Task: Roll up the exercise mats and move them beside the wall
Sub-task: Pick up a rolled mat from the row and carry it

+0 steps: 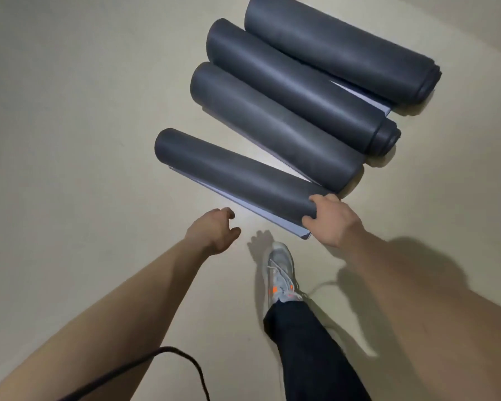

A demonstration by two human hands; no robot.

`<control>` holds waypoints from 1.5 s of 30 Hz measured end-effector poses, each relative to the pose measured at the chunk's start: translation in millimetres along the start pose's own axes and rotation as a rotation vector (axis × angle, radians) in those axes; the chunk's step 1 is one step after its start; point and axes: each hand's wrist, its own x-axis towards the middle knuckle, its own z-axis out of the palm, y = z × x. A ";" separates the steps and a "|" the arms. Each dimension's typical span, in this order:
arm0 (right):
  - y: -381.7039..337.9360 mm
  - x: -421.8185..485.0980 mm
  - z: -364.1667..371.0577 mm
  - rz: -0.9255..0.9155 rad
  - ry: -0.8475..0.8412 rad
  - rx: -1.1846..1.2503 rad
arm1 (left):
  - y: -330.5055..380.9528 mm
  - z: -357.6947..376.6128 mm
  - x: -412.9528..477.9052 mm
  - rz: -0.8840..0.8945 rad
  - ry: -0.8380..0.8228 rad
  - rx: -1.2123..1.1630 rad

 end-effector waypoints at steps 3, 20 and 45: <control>-24.9 51.5 11.8 0.019 0.001 0.039 | -24.2 -21.8 55.3 0.012 0.026 -0.008; -44.5 167.5 145.2 0.244 0.438 -0.018 | -111.9 -30.8 269.3 0.360 0.292 0.279; -38.2 157.9 156.1 1.056 0.734 0.885 | -229.5 -69.3 317.9 -0.046 0.488 -0.842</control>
